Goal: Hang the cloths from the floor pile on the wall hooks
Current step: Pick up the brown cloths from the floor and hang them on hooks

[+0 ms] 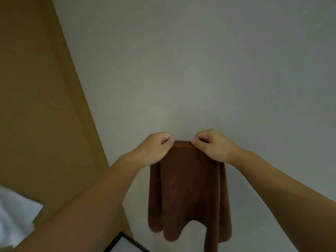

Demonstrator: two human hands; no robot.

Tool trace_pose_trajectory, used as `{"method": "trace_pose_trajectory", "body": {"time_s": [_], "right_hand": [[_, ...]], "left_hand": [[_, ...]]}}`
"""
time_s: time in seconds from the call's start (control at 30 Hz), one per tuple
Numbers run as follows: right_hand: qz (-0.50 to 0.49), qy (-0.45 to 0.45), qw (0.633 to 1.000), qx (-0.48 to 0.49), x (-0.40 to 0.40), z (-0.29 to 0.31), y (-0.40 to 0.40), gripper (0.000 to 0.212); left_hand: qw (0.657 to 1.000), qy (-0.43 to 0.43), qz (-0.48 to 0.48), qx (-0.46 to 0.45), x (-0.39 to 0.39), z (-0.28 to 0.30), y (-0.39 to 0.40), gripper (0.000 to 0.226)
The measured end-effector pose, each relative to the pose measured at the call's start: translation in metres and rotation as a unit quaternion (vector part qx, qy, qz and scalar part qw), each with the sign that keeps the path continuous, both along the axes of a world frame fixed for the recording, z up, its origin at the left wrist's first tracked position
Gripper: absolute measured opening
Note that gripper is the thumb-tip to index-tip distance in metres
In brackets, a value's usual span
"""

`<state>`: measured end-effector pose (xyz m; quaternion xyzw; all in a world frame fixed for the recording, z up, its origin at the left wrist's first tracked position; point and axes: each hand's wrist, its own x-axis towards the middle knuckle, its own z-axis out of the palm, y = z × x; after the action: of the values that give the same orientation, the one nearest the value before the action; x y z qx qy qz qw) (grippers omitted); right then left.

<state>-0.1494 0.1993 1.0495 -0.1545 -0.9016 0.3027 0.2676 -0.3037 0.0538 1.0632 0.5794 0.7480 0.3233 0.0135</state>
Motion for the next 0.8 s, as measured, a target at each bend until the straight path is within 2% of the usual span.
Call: {"method": "trace_pose_trajectory", "body": {"time_s": [0.23, 0.5, 0.67, 0.8], "right_hand": [[0.088, 0.069, 0.994, -0.019, -0.025, -0.009, -0.035, 0.034], [0.2, 0.076, 0.977, -0.013, -0.046, -0.012, -0.101, 0.037], [0.247, 0.076, 0.966, -0.011, -0.064, -0.007, -0.149, 0.039], [0.282, 0.065, 0.957, -0.016, -0.078, -0.001, -0.197, 0.033]], "left_hand": [[0.992, -0.008, 0.126, 0.015, 0.024, -0.008, -0.066, 0.034], [0.971, 0.027, 0.235, -0.01, 0.038, -0.009, -0.152, 0.037], [0.956, 0.017, 0.292, 0.0, 0.048, -0.006, -0.205, 0.037], [0.944, 0.003, 0.329, 0.014, 0.049, -0.002, -0.256, 0.033]]}}
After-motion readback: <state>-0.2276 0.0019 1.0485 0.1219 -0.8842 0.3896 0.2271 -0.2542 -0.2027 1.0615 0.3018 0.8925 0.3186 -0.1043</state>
